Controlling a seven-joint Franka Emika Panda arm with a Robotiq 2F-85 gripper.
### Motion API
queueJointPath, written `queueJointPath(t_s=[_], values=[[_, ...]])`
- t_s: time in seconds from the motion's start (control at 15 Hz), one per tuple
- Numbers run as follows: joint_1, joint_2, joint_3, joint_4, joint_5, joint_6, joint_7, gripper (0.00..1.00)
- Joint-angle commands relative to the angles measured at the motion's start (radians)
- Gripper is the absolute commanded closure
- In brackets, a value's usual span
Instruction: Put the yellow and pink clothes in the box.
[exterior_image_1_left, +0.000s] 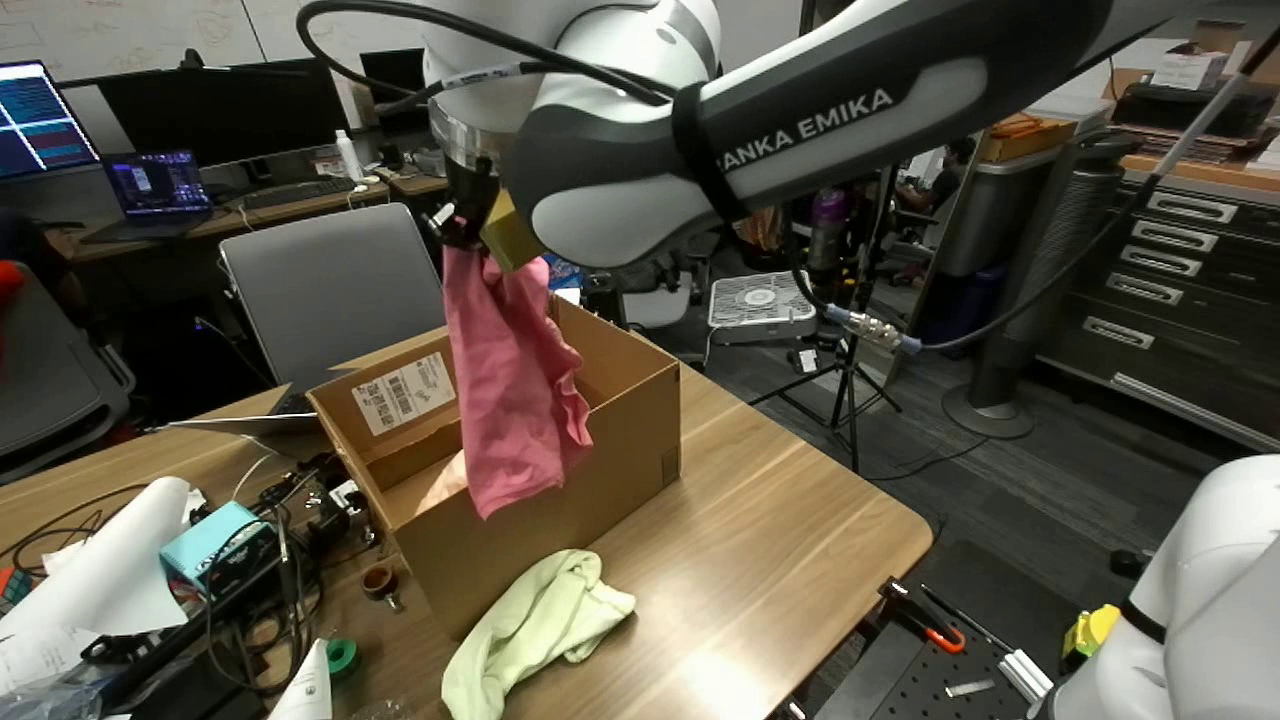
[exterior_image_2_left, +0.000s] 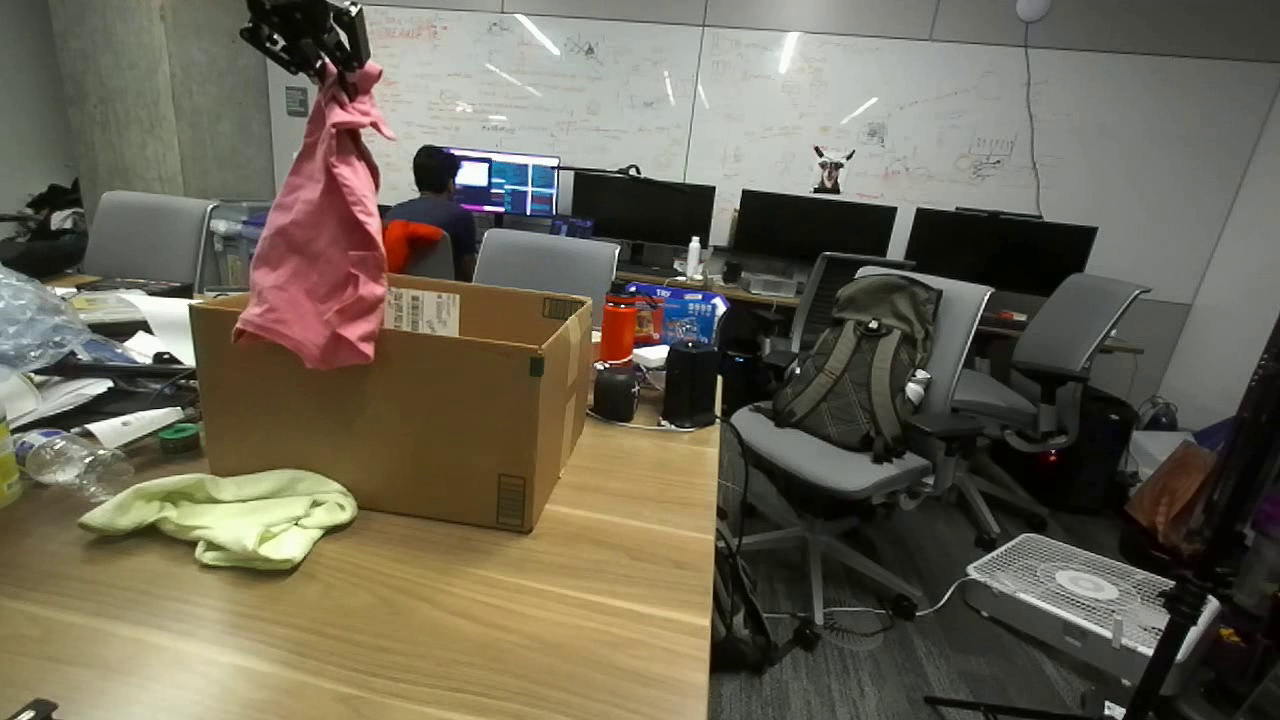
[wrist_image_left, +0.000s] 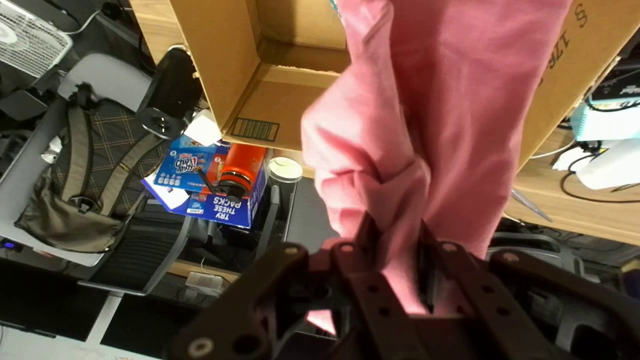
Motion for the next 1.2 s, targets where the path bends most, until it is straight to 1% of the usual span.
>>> queueJointPath(t_s=[0.0, 0.47, 1.13], values=[[-0.014, -0.002, 0.026, 0.057, -0.056, -0.010, 0.063, 0.96], [-0.011, -0.003, 0.036, 0.106, -0.062, -0.008, 0.080, 0.96], [-0.011, 0.010, 0.033, 0.108, -0.055, 0.001, 0.076, 0.96]])
